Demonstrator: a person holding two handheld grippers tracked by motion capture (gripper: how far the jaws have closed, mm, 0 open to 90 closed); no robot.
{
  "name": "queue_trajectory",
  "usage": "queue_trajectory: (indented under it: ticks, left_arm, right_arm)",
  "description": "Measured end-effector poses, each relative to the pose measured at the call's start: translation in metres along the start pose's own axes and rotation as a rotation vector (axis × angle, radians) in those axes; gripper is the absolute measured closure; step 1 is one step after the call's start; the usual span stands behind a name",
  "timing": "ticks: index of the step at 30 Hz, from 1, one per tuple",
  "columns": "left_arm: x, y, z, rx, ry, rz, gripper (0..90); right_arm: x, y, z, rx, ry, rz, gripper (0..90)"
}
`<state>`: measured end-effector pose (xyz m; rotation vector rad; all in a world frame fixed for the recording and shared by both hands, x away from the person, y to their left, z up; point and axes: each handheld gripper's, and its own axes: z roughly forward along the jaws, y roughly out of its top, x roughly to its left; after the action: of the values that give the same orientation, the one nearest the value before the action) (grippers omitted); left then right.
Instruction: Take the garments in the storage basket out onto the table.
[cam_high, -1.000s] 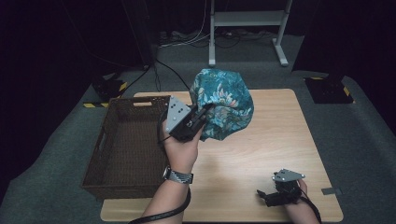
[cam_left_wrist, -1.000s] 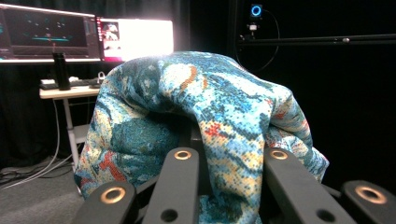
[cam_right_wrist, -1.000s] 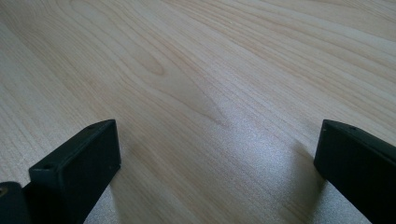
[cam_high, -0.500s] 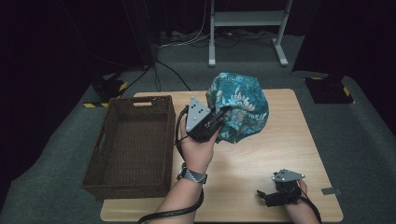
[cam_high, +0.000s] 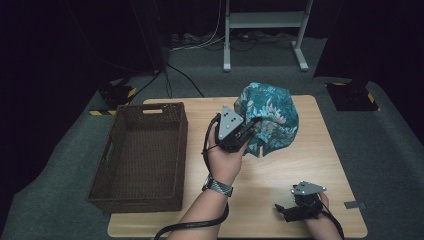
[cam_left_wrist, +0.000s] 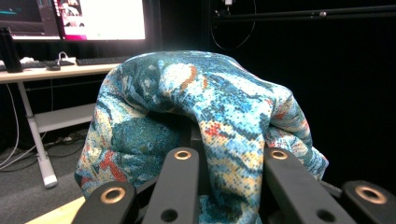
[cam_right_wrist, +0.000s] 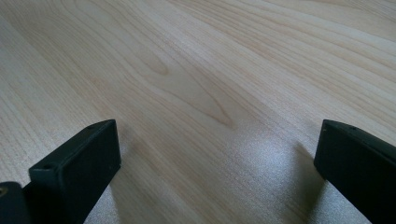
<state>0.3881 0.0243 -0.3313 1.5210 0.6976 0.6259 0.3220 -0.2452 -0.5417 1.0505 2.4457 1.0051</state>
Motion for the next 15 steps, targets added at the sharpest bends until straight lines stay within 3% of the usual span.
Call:
queue_trajectory:
  ticks: [15]
  left_arm:
    - [-0.003,-0.043,0.023,0.11,-0.006,-0.021,81.6]
  right_arm:
    - [0.0,0.0,0.0,-0.001,-0.001,-0.004,0.5]
